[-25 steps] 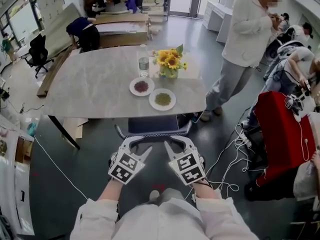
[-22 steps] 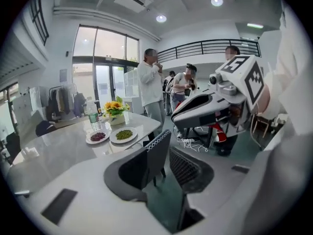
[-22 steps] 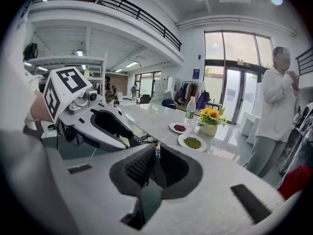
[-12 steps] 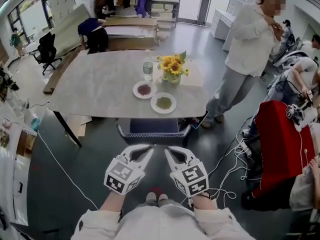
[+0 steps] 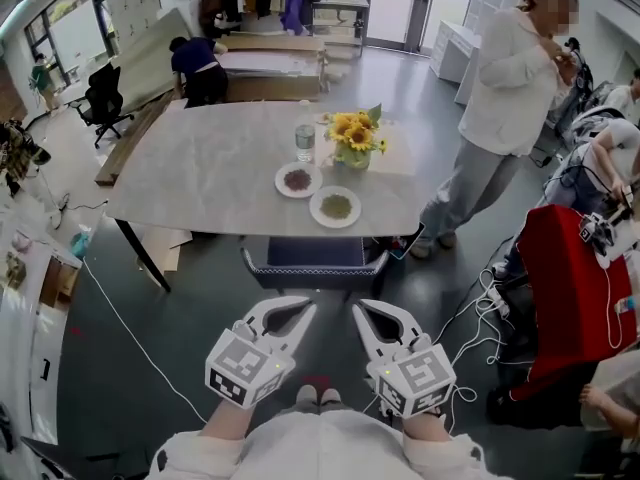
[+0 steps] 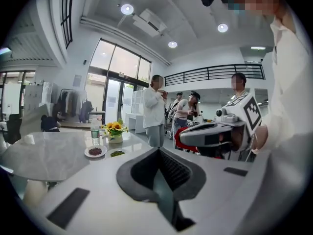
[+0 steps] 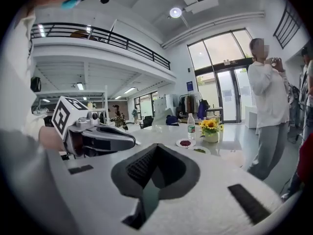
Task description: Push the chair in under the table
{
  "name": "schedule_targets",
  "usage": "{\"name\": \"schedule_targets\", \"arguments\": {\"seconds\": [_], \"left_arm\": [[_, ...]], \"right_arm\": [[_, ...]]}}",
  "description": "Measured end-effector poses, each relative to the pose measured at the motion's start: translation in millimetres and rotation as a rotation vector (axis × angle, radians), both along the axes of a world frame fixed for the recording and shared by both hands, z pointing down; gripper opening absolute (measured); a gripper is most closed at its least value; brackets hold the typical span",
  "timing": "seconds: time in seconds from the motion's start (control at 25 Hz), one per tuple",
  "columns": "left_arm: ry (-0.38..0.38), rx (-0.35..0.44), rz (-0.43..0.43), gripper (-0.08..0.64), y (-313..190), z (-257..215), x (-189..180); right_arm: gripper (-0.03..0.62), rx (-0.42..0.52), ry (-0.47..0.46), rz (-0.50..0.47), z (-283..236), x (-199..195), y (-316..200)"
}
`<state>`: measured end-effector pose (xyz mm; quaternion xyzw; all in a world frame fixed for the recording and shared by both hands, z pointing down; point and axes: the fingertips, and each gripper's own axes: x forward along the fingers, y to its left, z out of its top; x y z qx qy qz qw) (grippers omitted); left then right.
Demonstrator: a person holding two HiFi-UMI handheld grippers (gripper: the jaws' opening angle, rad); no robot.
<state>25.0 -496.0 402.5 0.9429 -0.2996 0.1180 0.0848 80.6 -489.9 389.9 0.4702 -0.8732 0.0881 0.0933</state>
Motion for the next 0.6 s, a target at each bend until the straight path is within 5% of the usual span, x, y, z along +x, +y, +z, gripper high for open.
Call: {"name": "schedule_targets", "arguments": {"seconds": [0.4,0.6], "left_arm": [[0.143,-0.055,0.014,0.015,21.2,-4.4,4.7],[0.124,-0.085,0.039,0.015,25.4,4.1,9.4]], "right_arm": [[0.002,-0.016,-0.001,-0.010,9.3,-6.4,14.0],[0.002,0.012,0.052,-0.024,8.7,-8.4,13.3]]}}
